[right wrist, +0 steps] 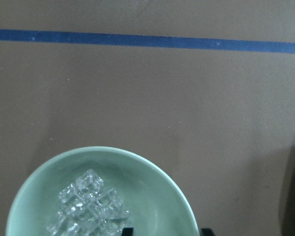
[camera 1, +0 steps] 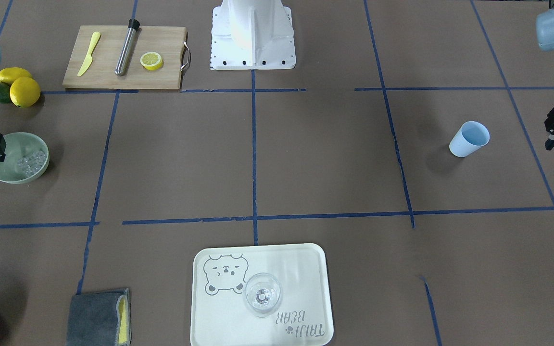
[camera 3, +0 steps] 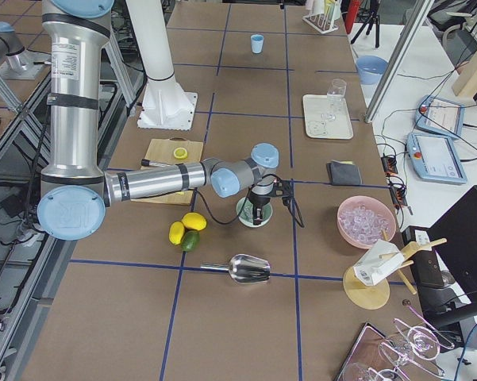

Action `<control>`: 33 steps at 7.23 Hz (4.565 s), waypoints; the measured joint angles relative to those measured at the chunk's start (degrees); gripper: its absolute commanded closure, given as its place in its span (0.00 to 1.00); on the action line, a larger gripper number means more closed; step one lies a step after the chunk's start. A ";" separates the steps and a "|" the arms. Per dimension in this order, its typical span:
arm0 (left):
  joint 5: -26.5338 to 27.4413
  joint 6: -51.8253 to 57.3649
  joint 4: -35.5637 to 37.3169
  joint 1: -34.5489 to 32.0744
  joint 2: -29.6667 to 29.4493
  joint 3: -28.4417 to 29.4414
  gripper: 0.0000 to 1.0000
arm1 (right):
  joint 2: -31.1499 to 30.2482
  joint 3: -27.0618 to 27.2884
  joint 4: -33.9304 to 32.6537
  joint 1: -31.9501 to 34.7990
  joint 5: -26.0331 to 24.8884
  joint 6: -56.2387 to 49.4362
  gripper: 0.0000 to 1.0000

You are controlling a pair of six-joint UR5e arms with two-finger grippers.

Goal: Pour ice into bowl

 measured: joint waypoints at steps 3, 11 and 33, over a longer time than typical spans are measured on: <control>-0.08 0.56 0.04 -1.22 0.00 0.76 0.00 | -0.60 2.27 -1.26 3.33 -0.67 -4.10 0.00; -11.10 18.52 7.98 -14.39 0.54 15.48 0.00 | -4.72 1.43 -9.75 27.57 14.21 -34.12 0.00; -11.69 8.91 8.12 -14.89 1.59 14.00 0.00 | -2.01 -1.40 -9.40 29.52 14.15 -28.42 0.00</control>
